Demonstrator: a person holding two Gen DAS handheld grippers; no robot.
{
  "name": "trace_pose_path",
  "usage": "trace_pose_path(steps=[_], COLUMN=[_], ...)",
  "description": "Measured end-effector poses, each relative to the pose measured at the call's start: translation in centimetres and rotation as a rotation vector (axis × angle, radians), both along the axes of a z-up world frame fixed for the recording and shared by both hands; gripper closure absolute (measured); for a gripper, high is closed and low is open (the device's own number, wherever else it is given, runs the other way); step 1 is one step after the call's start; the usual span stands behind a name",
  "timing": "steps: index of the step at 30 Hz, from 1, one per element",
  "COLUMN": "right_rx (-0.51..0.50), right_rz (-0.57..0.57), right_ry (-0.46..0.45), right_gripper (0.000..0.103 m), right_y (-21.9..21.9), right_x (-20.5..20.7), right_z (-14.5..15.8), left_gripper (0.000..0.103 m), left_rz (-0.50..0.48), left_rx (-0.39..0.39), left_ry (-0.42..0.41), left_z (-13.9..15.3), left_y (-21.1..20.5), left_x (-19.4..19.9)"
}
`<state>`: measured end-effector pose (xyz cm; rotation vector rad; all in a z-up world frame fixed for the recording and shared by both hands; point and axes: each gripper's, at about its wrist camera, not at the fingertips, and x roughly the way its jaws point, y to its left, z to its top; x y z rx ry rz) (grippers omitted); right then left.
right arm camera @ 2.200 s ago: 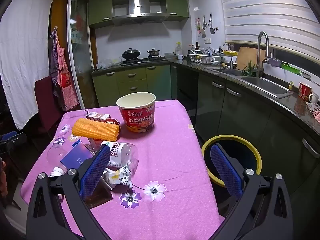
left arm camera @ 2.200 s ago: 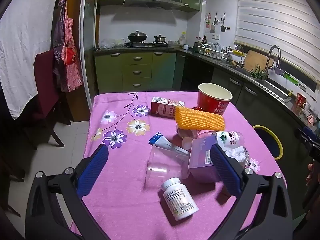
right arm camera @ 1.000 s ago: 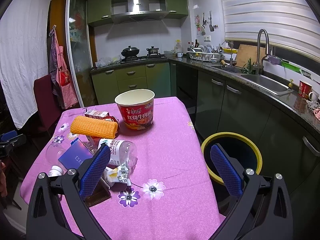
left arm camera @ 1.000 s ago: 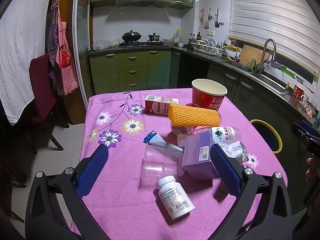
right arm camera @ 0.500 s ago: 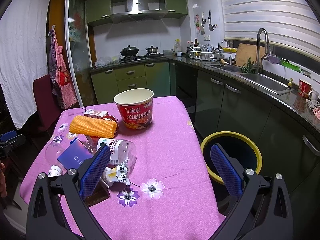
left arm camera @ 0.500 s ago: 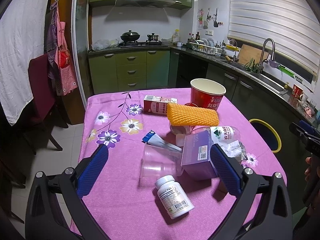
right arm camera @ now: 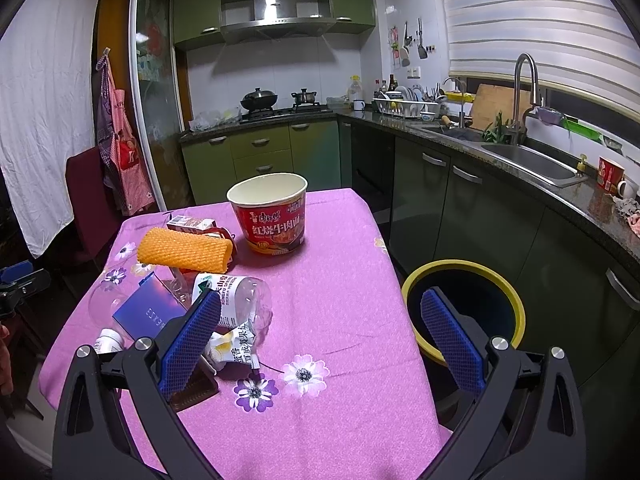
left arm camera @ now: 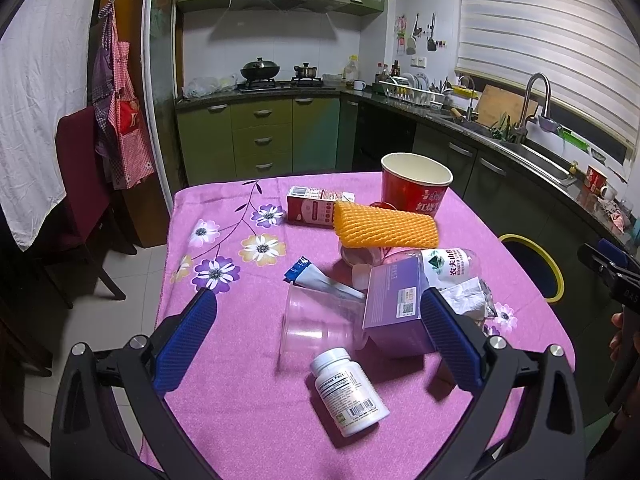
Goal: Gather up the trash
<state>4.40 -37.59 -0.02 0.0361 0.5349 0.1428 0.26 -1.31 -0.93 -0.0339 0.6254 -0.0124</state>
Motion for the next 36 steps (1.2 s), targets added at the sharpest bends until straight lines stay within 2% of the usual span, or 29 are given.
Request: trace_pose_path(steps=[36], right_rx=[-0.004], right_rz=[0.0], right_ry=[0.01], right_gripper=[0.004], right_y=[0.0], right_x=[0.35], right_z=[-0.55], left_gripper=[0.006], left_rz=[-0.009], left_rx=[0.012], left_ry=[0.015], left_z=[-0.37], left_y=[-0.47], left_x=[0.21])
